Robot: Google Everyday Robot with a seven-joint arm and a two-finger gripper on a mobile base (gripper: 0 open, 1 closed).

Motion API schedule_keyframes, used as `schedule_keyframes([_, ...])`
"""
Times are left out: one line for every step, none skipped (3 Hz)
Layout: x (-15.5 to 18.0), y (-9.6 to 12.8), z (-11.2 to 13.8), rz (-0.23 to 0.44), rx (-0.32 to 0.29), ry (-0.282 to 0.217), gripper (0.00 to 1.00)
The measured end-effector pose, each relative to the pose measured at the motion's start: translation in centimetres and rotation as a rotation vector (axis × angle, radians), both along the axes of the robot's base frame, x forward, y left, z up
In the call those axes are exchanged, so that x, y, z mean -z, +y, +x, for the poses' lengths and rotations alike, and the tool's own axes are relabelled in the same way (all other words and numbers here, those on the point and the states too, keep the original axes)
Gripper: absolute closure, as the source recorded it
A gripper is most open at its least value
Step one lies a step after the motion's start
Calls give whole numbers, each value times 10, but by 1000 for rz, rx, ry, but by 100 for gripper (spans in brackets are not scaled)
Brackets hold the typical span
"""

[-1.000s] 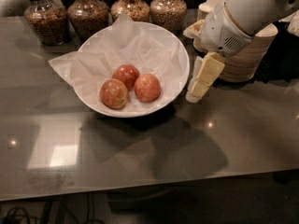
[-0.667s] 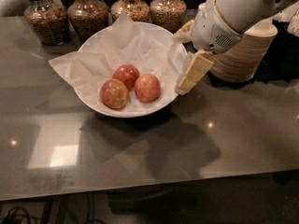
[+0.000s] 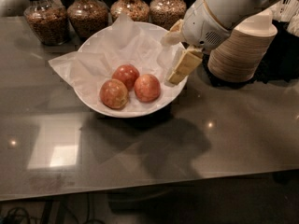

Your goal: Pick apple from white bowl

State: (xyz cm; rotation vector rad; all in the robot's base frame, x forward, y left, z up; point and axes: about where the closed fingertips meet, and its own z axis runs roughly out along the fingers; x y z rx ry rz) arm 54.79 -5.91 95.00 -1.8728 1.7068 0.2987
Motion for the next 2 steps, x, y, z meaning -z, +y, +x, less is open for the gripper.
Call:
schedule_keyframes([-6,4,3,-2,-16,-19,26])
schedule_keyframes([-28,1,2,-14,-17,-74,19])
